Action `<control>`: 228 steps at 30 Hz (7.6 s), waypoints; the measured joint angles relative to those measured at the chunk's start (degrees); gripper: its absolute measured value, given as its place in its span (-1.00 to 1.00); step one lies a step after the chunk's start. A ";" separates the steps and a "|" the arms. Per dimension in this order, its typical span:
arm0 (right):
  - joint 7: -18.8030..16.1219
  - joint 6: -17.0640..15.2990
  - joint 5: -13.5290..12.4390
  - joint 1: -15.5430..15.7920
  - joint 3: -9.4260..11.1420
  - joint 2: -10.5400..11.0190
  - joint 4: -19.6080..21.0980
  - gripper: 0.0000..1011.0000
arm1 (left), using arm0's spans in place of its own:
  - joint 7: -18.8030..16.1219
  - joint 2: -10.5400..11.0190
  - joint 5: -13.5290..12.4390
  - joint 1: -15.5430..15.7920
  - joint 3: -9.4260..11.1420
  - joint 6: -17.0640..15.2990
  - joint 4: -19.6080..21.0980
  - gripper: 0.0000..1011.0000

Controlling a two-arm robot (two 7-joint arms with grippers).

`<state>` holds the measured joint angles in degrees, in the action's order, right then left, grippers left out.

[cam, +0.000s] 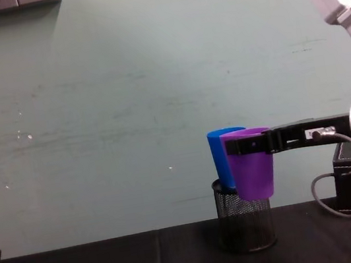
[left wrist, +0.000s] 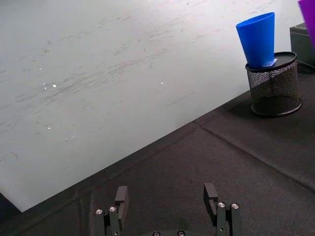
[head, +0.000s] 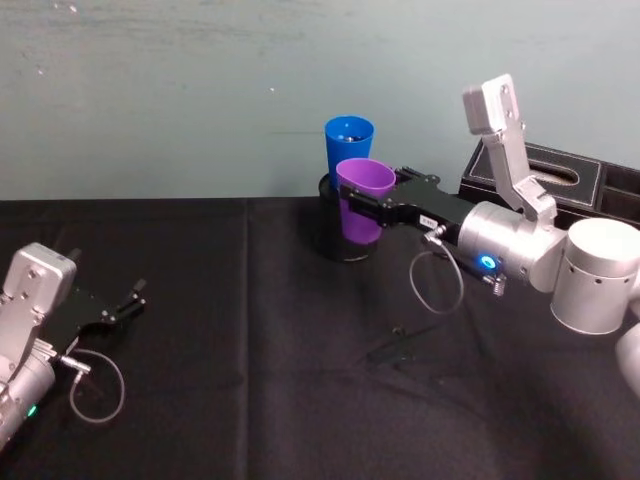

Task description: Pick up one cup with a gripper and tap it against the other cup.

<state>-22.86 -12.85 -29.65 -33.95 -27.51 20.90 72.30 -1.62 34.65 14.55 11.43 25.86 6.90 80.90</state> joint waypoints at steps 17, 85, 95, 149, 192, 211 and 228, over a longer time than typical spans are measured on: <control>0.24 2.38 2.79 -4.04 1.19 -4.81 -9.34 0.40 | 0.00 0.00 0.00 0.00 0.00 0.00 0.00 0.98; -2.27 6.47 7.40 -9.06 5.38 -11.13 -20.92 0.40 | 0.00 0.00 0.00 0.00 0.00 0.00 0.00 0.98; -2.83 6.75 7.54 -9.46 5.55 -11.41 -21.84 0.40 | 0.00 0.00 0.00 0.00 0.00 0.00 0.00 0.98; -2.64 6.65 7.49 -9.34 5.48 -11.31 -21.59 0.40 | 0.00 0.00 0.00 0.00 0.00 0.00 0.00 0.98; -3.72 2.83 5.35 -3.49 5.17 -7.15 -8.05 0.40 | 0.00 0.00 0.00 0.00 0.00 0.00 0.00 0.98; -4.49 -1.77 1.48 1.67 4.35 -0.65 4.24 0.40 | 0.00 0.00 0.00 0.00 0.00 0.00 0.00 0.98; -4.20 -3.19 -2.54 11.09 5.41 7.46 17.32 0.40 | 0.00 0.00 0.00 0.00 0.00 0.00 0.00 0.98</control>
<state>-27.06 -16.04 -32.19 -22.86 -22.10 28.36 89.62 -1.62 34.65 14.55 11.43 25.86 6.90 80.90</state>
